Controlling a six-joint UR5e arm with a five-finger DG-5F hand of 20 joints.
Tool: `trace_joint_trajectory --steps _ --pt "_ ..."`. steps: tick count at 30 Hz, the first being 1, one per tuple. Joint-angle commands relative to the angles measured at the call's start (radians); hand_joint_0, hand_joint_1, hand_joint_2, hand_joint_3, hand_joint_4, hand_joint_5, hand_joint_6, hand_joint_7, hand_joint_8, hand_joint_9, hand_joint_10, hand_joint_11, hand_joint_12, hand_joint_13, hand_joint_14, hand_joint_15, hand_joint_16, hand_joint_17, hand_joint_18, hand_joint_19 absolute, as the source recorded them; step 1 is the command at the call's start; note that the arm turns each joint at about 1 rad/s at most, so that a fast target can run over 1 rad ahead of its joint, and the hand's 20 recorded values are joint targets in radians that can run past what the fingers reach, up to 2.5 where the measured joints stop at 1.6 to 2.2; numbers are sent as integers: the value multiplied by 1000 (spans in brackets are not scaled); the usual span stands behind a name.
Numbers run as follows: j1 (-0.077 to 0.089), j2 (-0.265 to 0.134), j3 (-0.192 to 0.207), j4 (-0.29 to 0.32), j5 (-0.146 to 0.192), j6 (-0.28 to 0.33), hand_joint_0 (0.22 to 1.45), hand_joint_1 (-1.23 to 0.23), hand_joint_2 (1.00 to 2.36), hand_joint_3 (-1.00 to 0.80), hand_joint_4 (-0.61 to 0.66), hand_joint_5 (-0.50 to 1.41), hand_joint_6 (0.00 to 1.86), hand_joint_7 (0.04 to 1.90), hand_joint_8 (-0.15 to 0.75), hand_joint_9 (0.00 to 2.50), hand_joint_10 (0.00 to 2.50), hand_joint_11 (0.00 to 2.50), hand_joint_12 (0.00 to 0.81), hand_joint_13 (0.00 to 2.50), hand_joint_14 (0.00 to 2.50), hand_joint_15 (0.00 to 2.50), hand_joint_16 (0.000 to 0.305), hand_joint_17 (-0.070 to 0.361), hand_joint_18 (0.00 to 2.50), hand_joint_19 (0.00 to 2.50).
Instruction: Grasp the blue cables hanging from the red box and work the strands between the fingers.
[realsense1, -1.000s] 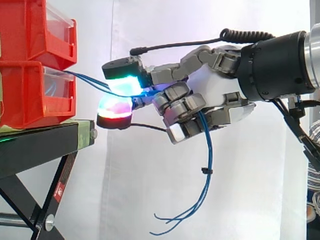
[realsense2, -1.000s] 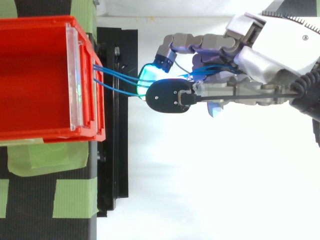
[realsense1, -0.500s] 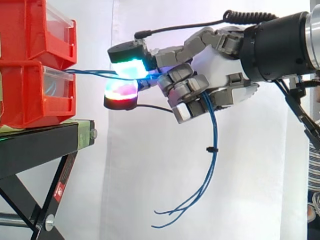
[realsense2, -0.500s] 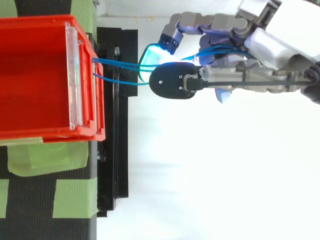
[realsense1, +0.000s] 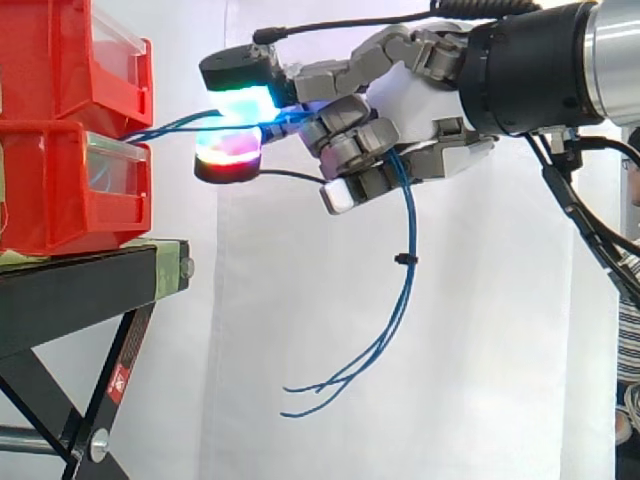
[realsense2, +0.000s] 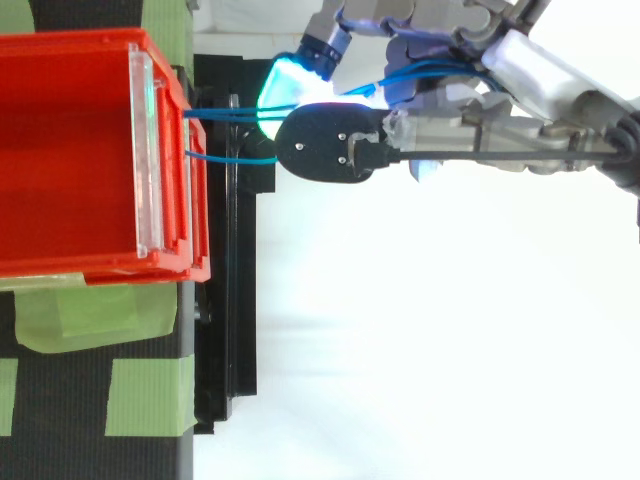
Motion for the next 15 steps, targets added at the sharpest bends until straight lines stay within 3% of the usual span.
trace_joint_trajectory --steps 1,15 --pt "-5 0 0 31 -2 -35 859 -636 1015 -593 199 397 7 1336 477 631 2500 2500 510 984 2500 1684 53 120 1306 864" --pt "-7 0 0 34 -7 -41 851 -629 1015 -613 199 449 1 1409 478 634 2500 2500 511 991 2500 1690 54 121 1310 846"
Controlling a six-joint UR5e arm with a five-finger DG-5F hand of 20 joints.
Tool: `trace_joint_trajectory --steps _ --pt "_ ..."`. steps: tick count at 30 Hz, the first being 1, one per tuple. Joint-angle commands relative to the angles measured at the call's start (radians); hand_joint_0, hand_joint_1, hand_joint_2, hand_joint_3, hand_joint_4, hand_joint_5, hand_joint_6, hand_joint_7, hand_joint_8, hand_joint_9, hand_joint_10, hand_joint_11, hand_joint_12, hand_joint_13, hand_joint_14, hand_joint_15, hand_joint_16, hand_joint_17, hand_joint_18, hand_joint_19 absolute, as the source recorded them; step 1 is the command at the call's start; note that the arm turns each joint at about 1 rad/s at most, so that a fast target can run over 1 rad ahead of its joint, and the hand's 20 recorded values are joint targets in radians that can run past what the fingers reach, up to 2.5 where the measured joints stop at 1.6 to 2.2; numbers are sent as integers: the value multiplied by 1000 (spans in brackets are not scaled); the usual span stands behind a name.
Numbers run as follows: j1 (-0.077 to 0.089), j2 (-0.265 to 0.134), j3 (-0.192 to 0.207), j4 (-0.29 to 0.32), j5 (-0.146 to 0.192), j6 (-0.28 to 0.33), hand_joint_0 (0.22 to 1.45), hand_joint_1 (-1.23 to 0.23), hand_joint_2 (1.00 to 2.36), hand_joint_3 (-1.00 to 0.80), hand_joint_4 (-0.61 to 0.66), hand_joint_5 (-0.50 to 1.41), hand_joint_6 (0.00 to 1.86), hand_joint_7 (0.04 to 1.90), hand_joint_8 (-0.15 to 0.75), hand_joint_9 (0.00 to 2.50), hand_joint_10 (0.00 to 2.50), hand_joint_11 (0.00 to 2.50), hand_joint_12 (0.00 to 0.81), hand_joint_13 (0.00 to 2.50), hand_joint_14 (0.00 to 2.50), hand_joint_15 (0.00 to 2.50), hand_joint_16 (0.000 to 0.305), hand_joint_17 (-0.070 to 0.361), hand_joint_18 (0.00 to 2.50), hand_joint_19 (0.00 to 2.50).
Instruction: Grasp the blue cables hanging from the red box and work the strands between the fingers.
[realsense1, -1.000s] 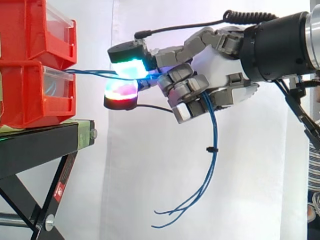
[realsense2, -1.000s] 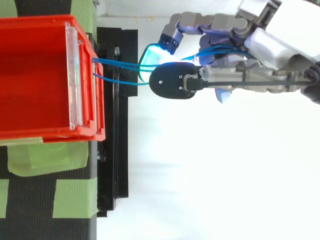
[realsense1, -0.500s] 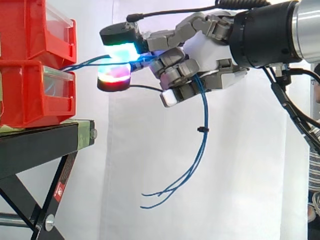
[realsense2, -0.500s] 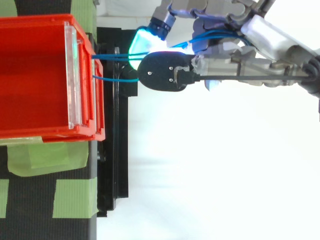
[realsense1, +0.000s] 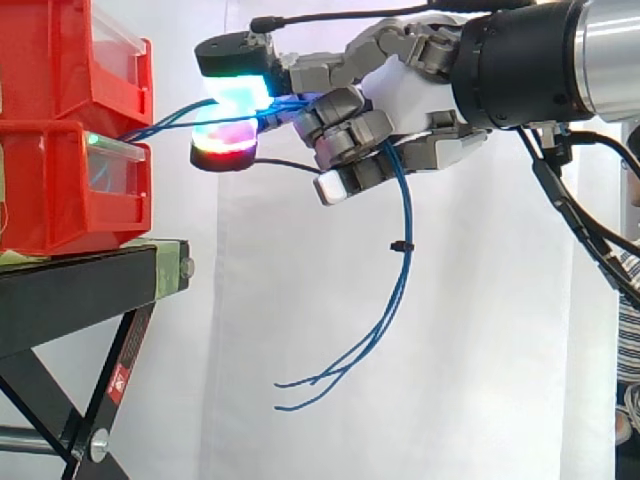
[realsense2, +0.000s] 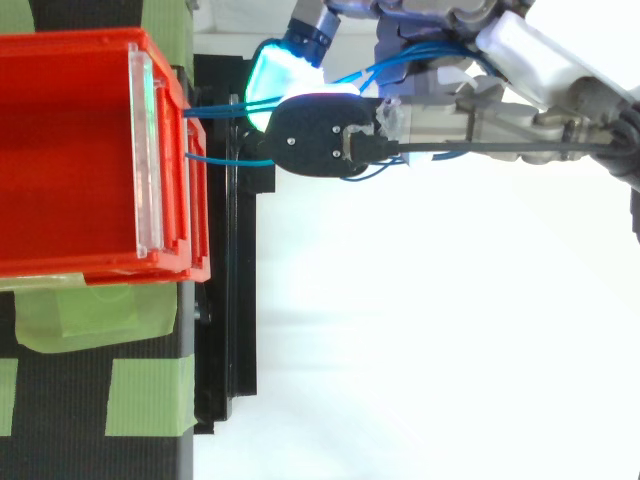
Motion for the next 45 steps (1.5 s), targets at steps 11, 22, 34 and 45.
trace_joint_trajectory --steps 11,22,34,45 --pt "-5 0 0 -5 -16 -2 820 -610 1012 -702 222 455 0 1437 479 630 2500 2500 521 998 2500 1694 55 124 1301 781" --pt "-5 2 0 -5 -21 -2 823 -608 1009 -785 226 474 70 1402 474 653 2500 2500 503 998 2500 1660 54 122 1317 782" --pt "-6 0 0 -5 -21 -2 847 -652 1016 -592 171 580 4 1433 443 775 2500 2500 488 1077 2500 1709 52 117 1402 881" --pt "-5 0 0 -7 -21 -5 851 -675 1020 -408 212 574 12 1329 432 815 2500 2500 488 1109 2500 1712 55 124 1444 830"
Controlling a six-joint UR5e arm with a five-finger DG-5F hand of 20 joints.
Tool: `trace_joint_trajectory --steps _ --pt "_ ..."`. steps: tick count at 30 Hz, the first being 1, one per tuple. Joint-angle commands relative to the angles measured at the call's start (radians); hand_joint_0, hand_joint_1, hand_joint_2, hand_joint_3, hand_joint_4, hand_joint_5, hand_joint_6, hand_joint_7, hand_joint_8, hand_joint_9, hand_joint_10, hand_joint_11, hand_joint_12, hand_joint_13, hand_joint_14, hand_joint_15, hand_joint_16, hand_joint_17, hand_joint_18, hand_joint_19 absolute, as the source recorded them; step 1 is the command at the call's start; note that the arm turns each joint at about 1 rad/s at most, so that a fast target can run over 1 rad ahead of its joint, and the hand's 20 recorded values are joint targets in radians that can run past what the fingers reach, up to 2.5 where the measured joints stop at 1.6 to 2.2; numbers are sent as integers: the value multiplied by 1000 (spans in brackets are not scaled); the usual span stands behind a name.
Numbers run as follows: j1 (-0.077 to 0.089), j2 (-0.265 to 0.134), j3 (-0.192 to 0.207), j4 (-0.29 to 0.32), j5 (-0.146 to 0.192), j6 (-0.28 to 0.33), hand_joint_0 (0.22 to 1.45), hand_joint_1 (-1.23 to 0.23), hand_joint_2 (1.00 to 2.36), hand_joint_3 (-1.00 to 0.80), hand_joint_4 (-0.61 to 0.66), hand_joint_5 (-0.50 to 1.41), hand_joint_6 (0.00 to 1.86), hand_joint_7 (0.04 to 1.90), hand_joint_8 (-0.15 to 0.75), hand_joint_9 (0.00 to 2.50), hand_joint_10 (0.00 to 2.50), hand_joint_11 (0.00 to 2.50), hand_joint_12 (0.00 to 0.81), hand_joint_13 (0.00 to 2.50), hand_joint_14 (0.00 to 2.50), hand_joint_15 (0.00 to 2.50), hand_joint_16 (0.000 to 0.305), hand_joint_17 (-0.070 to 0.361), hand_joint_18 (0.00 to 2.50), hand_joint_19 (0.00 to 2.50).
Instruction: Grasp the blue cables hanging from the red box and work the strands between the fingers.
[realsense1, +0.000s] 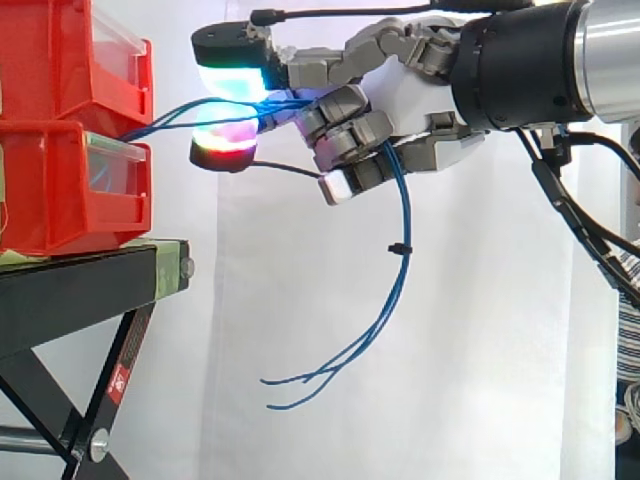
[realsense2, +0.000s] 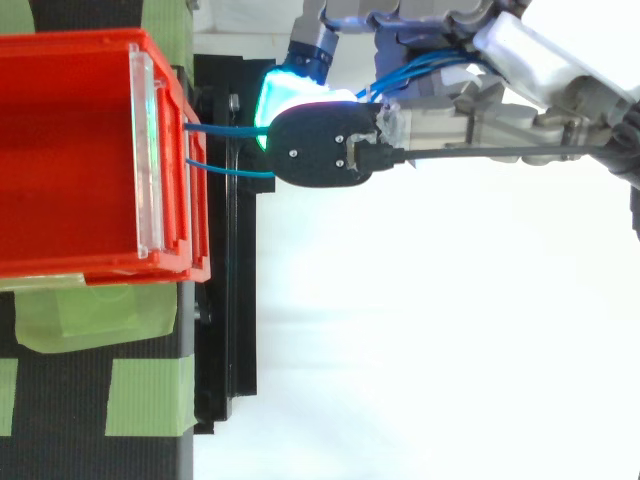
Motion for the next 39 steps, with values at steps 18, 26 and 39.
trace_joint_trajectory --steps 18,26,39 --pt "0 0 0 8 -2 -22 976 -686 1006 116 276 557 18 1102 444 839 2500 2500 512 1147 2500 1701 66 149 1508 648" --pt "0 0 0 8 -2 -22 877 -746 1145 100 228 502 14 1288 473 584 2500 2500 535 1035 2500 1615 76 172 1399 452" --pt "0 0 0 6 -6 -22 814 -805 1012 -196 187 180 899 1182 492 357 2500 2500 542 850 2500 1624 75 168 1229 502"
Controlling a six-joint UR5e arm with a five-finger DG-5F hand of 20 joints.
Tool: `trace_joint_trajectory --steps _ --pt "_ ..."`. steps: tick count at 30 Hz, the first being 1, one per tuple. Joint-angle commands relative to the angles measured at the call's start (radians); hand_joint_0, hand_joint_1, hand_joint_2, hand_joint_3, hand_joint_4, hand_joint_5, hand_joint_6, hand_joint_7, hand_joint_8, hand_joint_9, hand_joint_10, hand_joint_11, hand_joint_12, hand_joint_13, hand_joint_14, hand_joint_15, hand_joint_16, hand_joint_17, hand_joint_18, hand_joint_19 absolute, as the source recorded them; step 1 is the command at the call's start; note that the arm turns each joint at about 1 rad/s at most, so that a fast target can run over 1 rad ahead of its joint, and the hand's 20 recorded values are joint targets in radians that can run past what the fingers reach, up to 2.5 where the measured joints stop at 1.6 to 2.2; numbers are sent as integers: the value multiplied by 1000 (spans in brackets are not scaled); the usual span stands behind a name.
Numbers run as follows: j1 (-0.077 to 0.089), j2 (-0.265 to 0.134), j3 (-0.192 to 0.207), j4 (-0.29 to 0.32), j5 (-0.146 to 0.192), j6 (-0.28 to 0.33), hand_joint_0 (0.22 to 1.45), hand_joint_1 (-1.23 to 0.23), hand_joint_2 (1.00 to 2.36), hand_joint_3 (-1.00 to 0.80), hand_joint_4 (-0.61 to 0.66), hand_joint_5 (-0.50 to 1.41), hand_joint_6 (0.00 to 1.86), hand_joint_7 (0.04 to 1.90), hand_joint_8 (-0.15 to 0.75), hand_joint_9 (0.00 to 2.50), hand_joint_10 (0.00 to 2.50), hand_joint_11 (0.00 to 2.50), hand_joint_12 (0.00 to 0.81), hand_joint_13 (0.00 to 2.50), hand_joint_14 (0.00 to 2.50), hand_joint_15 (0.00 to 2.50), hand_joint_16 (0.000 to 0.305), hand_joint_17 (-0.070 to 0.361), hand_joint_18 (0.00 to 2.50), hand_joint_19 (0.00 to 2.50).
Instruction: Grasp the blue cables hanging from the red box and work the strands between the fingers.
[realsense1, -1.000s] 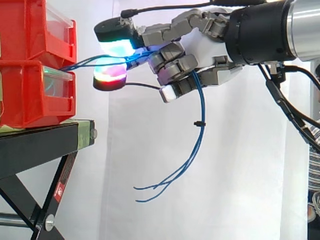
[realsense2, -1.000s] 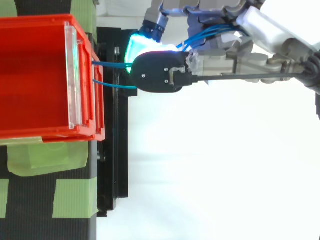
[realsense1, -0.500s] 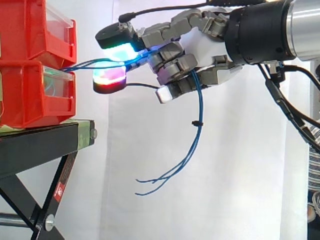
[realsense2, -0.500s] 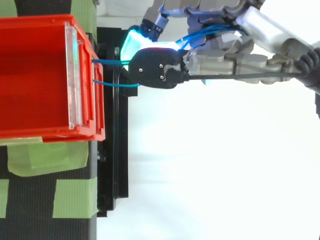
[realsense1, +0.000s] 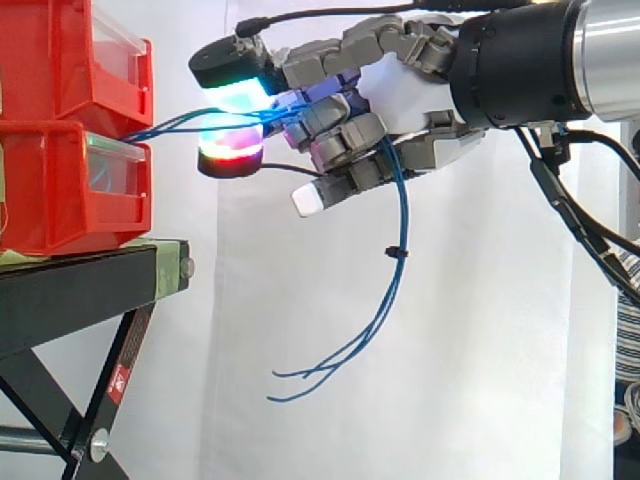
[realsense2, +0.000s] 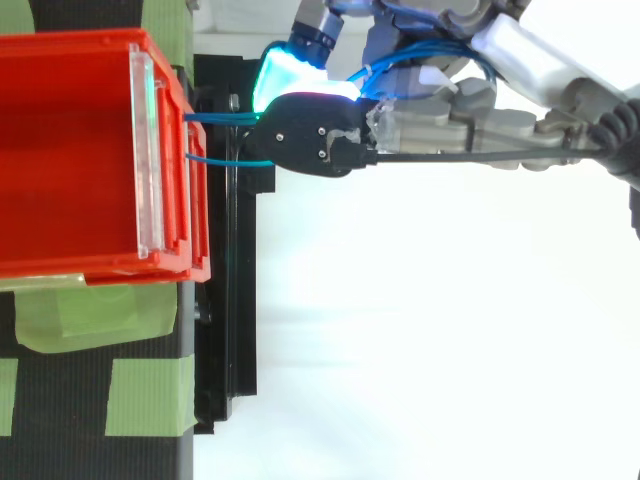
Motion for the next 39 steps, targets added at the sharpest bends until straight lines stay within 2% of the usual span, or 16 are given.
trace_joint_trajectory --steps 1,3,7,11,13,15,17,18,19,21,29,32,33,34,38,39 --pt "1 1 0 1 0 0 812 -803 1014 -267 176 190 928 1191 487 359 2500 2500 530 835 2500 1609 71 160 1211 556" --pt "0 -1 0 1 0 0 812 -795 1016 -241 158 197 953 1184 483 392 2500 2500 528 841 2500 1595 69 155 1218 579" --pt "1 -1 0 0 0 0 903 -772 1029 127 102 148 1134 1072 492 461 2500 2500 540 945 2500 1536 75 168 1359 433" --pt "0 -1 0 -2 0 0 842 -752 1183 76 149 158 1116 1087 488 500 2500 2500 539 979 2500 1531 77 174 1394 420" --pt "0 1 0 -2 0 0 796 -724 1080 -49 185 187 1077 1082 487 520 2500 2500 551 1008 2500 1556 83 187 1428 335" --pt "1 -1 0 -2 -3 0 805 -717 1031 -74 156 234 966 1134 487 532 2500 2500 544 1005 2500 1526 84 188 1431 332" --pt "0 -1 0 -2 -8 0 816 -677 1107 -11 134 290 813 1186 476 545 2500 2500 533 1007 2500 1521 80 181 1428 344" --pt "0 -1 0 -2 -8 0 833 -650 1161 9 144 336 596 1258 472 547 2500 2500 531 1005 2500 1522 77 174 1422 377" --pt "1 1 -1 -2 -8 0 1014 -601 1000 157 167 461 146 1419 444 578 2500 2500 497 964 2500 1588 62 139 1340 577" --pt "0 1 0 -2 -8 0 1033 -592 1004 101 210 519 3 1428 427 585 2500 2500 491 957 2500 1640 59 134 1317 626" --pt "-2 -1 -1 -2 -8 3 925 -655 1009 -91 263 494 12 1359 458 561 2500 2500 523 973 2500 1681 67 151 1358 595" --pt "-3 -1 0 -2 -8 3 922 -749 1017 -129 231 428 0 1481 462 470 2500 2500 510 893 2500 1690 60 135 1314 797" --pt "-3 1 0 0 -8 3 940 -759 1018 -109 220 367 146 1424 455 459 2500 2500 506 886 2500 1693 58 131 1308 842" --pt "-5 -1 0 0 -8 3 1046 -784 1018 -23 192 242 573 1270 451 441 2500 2500 488 860 2500 1658 53 118 1273 921" --pt "-6 -1 0 0 -8 3 1032 -784 1013 70 201 207 755 1216 445 448 2500 2500 498 895 2500 1692 56 127 1319 926" --pt "-6 -1 0 0 -8 3 972 -792 1007 72 223 231 629 1242 451 463 2500 2500 511 931 2500 1674 64 145 1377 830"
